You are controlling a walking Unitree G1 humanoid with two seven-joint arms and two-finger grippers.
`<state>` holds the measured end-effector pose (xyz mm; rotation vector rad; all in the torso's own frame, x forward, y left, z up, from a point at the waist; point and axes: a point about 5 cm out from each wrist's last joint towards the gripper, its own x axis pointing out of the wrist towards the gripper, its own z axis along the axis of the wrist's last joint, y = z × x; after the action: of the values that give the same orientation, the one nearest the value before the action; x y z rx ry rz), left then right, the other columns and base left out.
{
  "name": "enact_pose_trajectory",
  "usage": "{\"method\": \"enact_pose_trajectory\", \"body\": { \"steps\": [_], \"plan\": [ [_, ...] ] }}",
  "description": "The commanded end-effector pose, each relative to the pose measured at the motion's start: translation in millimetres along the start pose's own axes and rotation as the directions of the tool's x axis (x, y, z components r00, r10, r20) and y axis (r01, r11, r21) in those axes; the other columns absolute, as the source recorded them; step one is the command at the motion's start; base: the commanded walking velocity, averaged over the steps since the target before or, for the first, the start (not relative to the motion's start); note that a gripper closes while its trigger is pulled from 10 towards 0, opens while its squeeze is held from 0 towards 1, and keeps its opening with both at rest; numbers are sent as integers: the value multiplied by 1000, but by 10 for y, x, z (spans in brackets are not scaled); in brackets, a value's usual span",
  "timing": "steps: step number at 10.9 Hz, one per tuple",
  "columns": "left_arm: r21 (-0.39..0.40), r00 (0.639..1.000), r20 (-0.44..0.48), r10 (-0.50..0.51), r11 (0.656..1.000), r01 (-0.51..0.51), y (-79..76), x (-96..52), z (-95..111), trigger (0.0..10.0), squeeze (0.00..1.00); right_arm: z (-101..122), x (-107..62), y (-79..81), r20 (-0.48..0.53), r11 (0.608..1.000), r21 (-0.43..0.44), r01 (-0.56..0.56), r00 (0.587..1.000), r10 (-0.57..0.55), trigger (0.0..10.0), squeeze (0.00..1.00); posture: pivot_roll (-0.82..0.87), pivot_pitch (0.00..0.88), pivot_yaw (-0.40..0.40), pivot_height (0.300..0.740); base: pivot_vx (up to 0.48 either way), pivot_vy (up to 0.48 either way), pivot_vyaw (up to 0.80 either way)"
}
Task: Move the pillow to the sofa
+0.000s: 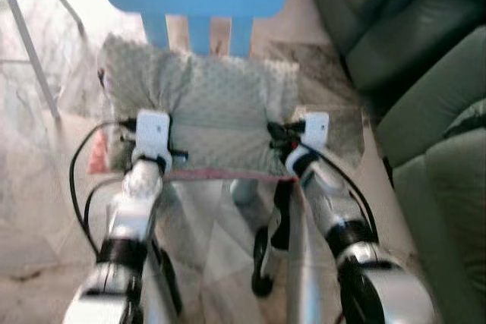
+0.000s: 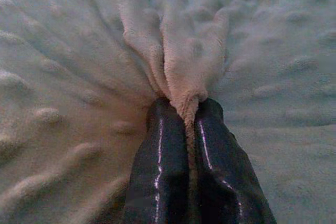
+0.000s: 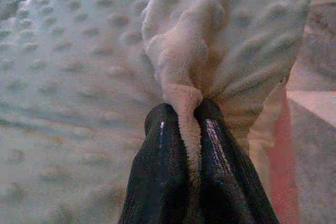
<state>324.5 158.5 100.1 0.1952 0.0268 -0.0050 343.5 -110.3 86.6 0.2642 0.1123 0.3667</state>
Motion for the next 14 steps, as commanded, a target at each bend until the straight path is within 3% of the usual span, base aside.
{"method": "enact_pose_trajectory", "body": {
  "steps": [1,3,5,9,10,11,12,14],
  "plan": [
    [16,1000,16,26,1000,-26,33,-144,5,0,0,-93,-154,-129,-21,998,-40,42,999,-43,0,0,14,210,-66,490,0,0,0],
    [18,973,185,136,990,-142,224,-441,254,0,0,-32,-447,-166,100,982,-169,87,992,-71,0,0,33,132,-52,490,0,0,0],
    [34,956,245,162,984,-175,290,-553,389,0,0,63,-575,-207,164,959,-220,177,976,-143,0,0,32,102,-50,490,0,0,0],
    [33,947,307,96,993,-112,158,-646,583,0,0,184,-697,-219,223,927,-277,252,956,-193,0,0,39,58,-41,490,0,0,0],
    [24,966,250,69,997,-78,91,-734,457,0,0,177,-791,-199,216,922,-288,258,956,-199,10000,0,33,61,-43,490,0,0,0],
    [9,975,218,42,999,-45,54,-743,374,0,0,134,-834,-193,199,921,-297,252,960,-198,10000,0,32,64,-53,490,0,0,0],
    [69,975,215,-60,997,46,-42,-698,313,10000,0,90,-879,-195,202,930,-248,271,954,-224,10000,0,43,65,-58,495,0,0,0],
    [43,980,185,-75,997,68,-41,-622,306,10000,0,54,-839,-111,188,938,-217,269,955,-230,10000,0,35,64,-49,530,0,0,0]
  ]
}}
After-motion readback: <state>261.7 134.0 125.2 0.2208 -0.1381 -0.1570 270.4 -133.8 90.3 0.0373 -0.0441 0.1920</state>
